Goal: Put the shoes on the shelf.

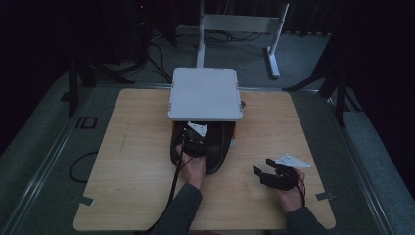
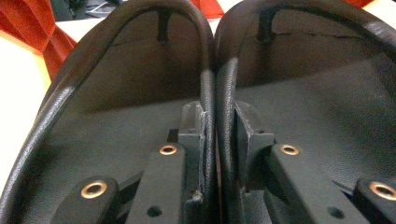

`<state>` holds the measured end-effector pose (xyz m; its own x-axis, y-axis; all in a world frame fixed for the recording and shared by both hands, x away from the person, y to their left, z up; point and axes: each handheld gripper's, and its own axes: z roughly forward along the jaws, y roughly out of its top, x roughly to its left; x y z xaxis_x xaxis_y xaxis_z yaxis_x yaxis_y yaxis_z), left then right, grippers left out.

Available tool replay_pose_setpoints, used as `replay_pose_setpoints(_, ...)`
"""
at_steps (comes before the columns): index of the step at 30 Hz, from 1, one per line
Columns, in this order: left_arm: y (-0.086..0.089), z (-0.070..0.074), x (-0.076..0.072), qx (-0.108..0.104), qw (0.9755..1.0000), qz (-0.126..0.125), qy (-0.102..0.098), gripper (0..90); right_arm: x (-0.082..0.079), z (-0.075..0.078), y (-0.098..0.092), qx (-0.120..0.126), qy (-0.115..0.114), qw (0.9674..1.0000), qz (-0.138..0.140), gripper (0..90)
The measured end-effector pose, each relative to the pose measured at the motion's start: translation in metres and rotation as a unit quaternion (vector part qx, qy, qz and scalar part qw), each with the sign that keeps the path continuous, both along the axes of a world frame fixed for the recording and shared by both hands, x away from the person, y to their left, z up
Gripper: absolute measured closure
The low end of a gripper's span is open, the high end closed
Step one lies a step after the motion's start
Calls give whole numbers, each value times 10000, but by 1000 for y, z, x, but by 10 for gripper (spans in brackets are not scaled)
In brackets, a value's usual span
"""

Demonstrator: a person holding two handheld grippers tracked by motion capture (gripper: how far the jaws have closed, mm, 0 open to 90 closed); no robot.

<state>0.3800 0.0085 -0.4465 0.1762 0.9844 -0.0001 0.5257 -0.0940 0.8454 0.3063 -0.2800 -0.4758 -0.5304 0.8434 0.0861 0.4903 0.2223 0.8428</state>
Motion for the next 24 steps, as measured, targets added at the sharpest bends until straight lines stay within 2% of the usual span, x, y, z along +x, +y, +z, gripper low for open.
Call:
replay_pose_setpoints(16, 0, 3, 10, -43, 9999, 84, -78, 748, 0, 0, -1, 5, 2, 10000, 0, 326)
replay_pose_setpoints(24, -2, 6, 14, -1, 9998, 157, -136, 748, 0, 0, -1, -4, 1, 10000, 4, 325)
